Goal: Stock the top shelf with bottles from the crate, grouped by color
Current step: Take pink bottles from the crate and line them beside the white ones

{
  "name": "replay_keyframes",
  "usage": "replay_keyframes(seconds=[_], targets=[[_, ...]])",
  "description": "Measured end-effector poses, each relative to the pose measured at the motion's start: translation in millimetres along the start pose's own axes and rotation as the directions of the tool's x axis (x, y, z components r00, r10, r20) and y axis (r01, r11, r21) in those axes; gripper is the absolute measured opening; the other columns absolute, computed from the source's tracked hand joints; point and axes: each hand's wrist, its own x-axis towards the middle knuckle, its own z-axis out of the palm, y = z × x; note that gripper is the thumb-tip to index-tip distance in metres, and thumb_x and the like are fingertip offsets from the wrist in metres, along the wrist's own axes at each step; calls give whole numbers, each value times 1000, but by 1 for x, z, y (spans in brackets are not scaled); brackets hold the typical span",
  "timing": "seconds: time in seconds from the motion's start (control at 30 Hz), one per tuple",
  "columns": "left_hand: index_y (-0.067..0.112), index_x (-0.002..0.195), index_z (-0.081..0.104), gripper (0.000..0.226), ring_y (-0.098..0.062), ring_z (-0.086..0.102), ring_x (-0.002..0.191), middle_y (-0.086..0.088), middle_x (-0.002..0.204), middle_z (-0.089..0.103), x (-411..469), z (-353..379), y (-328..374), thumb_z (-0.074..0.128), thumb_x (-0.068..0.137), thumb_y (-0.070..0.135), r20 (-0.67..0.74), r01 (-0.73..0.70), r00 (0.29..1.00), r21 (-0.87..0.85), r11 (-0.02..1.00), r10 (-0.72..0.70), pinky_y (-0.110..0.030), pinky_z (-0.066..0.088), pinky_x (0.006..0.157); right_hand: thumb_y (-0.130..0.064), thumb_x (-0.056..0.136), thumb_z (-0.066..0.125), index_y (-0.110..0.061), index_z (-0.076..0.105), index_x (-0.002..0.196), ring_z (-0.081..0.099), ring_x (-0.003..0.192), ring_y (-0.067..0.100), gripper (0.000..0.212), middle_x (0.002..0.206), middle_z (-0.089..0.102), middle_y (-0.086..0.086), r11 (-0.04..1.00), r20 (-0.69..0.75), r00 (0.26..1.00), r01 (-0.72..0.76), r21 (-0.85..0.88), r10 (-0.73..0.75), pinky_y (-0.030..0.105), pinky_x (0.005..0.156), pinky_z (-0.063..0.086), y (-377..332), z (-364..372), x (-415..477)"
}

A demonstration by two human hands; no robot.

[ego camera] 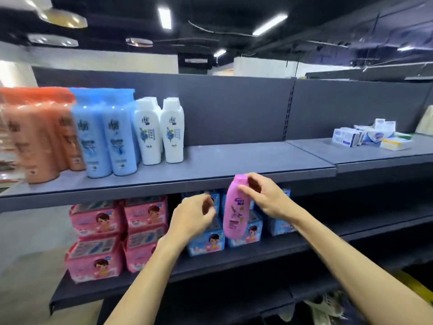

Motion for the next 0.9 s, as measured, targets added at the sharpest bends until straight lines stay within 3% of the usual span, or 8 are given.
replay_keyframes(seconds=[0.1,0.3,0.4,0.5,0.67,0.83,0.9], targets=[[23,86,65,9,-16,62,80,10,80,68,16,-32,15,59,83,30,-65,-37,997,46,998,40,-33,51,72,-27,97,61,-13,62,115,65,92,13,23,105,70,2,996,-29,996,80,-25,-81,40,86,55,-39,-16,26],[22,82,63,8,-16,62,76,9,77,67,44,-83,41,57,83,28,-126,-96,986,86,992,106,-34,52,69,-26,98,59,-8,62,116,66,96,19,26,106,70,6,979,-52,979,196,-55,-199,36,86,54,-94,-43,75],[23,80,62,8,-14,61,71,10,71,65,54,-99,47,57,82,28,-156,-105,980,100,989,120,-34,53,67,-33,98,59,-12,61,117,67,99,23,29,106,70,7,984,-41,983,178,-14,-178,37,83,58,-110,-50,96],[23,80,62,7,-13,61,71,11,70,64,63,-113,49,57,81,27,-171,-102,978,130,986,124,-32,53,66,-37,98,57,-15,61,116,67,94,17,29,103,70,2,977,-26,980,197,-78,-199,23,73,55,-117,-53,115],[23,84,63,7,-17,61,74,11,73,64,80,-130,48,57,84,25,-191,-100,973,150,984,128,-30,49,65,-34,99,57,-10,61,118,66,97,20,30,106,69,4,978,-6,983,181,-102,-183,34,82,55,-111,-51,145],[24,84,62,7,-14,60,75,11,74,64,89,-133,43,56,84,27,-197,-84,973,184,979,121,-27,44,61,-38,99,56,-14,60,111,60,84,11,27,97,66,-2,985,19,989,147,-95,-146,20,64,49,-91,-38,160],[25,83,61,6,-13,59,75,12,74,63,91,-129,41,56,84,27,-184,-78,977,184,980,112,-27,42,61,-38,99,55,-14,59,111,63,88,15,26,99,66,0,992,37,993,111,-59,-109,23,64,54,-83,-30,163]])
